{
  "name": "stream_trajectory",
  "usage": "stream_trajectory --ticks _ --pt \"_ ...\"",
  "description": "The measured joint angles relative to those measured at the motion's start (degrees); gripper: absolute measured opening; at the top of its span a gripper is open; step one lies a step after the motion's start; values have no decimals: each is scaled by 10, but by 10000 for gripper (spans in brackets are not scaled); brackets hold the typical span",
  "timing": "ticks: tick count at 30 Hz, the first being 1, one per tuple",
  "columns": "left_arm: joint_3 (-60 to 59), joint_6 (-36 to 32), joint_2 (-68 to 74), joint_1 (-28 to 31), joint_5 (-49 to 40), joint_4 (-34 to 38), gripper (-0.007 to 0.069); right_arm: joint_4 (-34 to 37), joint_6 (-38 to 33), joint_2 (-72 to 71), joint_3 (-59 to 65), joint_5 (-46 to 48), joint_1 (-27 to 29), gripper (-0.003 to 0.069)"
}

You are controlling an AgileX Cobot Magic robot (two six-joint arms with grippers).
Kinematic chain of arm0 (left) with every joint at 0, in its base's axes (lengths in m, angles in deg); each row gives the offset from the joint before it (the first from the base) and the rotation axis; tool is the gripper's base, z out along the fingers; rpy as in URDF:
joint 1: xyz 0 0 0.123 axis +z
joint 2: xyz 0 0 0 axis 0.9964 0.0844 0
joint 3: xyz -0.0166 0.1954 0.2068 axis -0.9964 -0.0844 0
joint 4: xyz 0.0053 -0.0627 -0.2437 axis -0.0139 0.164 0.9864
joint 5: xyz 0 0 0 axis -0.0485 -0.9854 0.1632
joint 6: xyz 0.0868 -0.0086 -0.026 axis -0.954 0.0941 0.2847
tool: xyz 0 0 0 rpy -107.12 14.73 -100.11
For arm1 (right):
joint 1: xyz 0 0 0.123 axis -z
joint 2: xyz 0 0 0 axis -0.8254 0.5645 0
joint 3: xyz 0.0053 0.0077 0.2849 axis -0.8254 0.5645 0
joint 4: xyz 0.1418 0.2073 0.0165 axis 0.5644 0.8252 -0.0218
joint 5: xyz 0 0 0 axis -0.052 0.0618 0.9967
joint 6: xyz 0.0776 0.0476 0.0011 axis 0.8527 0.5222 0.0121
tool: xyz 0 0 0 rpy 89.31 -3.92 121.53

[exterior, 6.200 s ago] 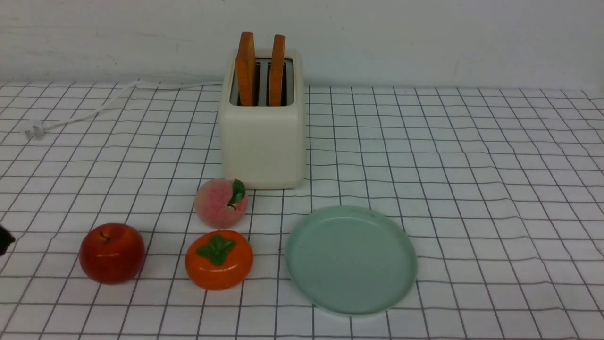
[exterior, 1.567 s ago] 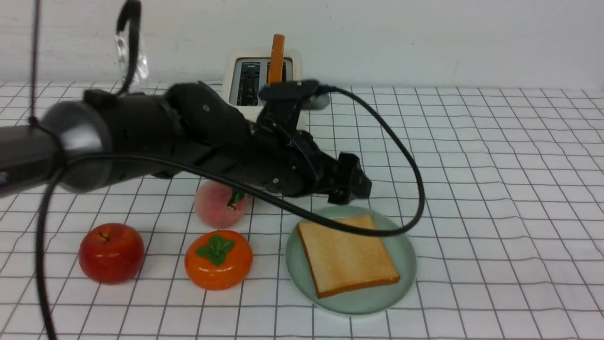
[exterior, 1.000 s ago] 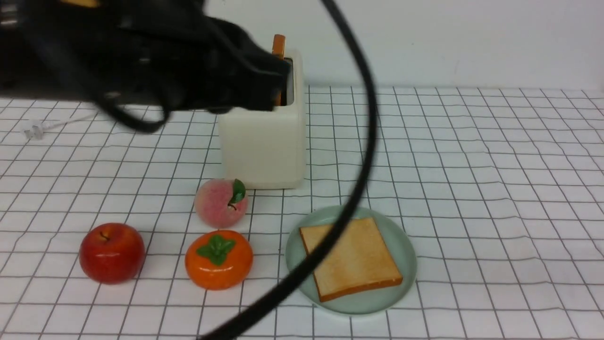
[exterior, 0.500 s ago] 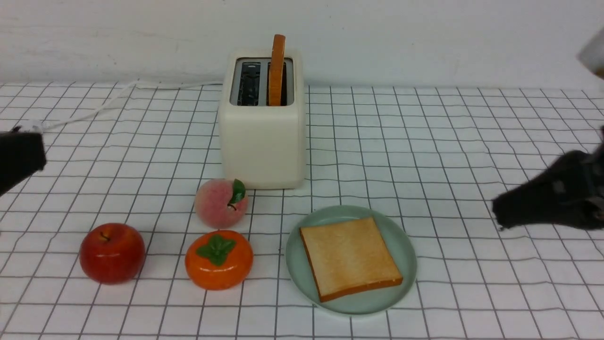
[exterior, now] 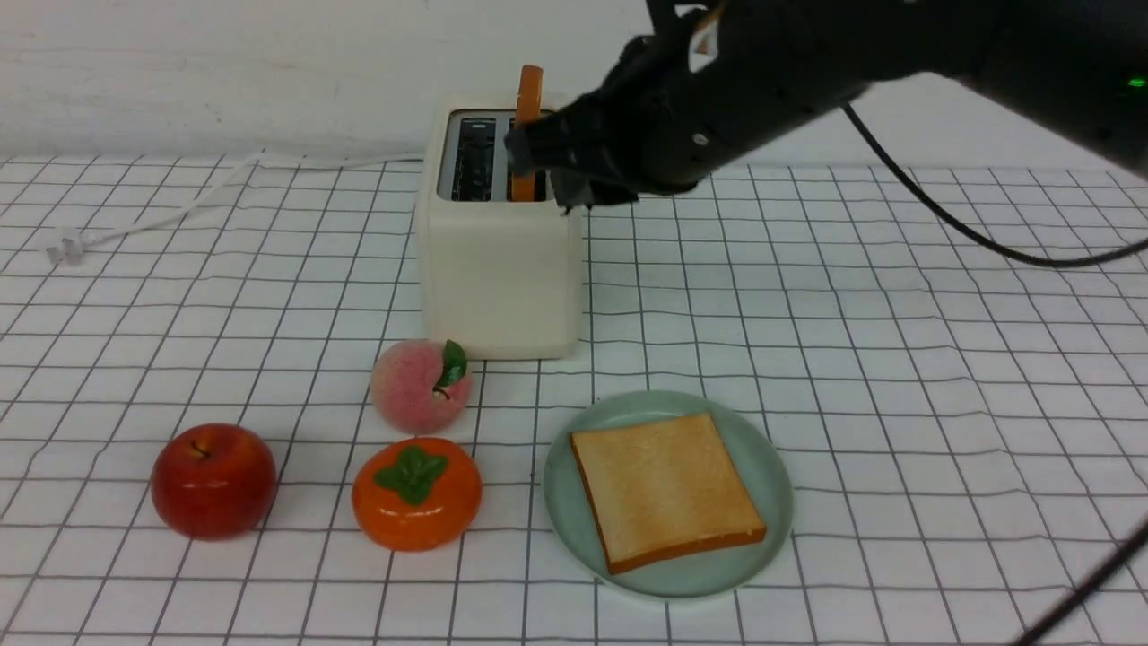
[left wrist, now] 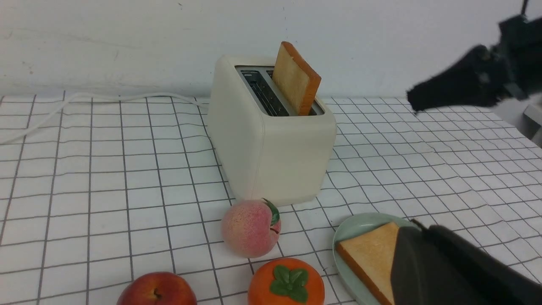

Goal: Take toasted bread from bread machine on white checkered table place on plate.
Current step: 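Grasp the toast slice in the toaster and pull it up out of the slot with the right gripper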

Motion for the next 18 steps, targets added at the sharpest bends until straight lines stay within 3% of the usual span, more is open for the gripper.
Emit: stream_trajectory --ticks 3,4,7,9,15,18 --pt "-4 0 0 0 2 0 -13 -41 34 50 -58 -18 0 286" --pt "-10 0 0 0 5 0 -13 -71 53 88 -99 -41 1 370" --pt "-17 0 0 0 9 0 -13 -119 72 139 -148 -81 2 484" --pt "-20 0 0 0 12 1 -13 -146 94 170 -172 -97 6 523" --pt "-22 0 0 0 24 2 -13 -171 145 222 -193 -149 26 533" --pt "-22 0 0 0 32 2 -13 -174 161 239 -194 -172 33 503"
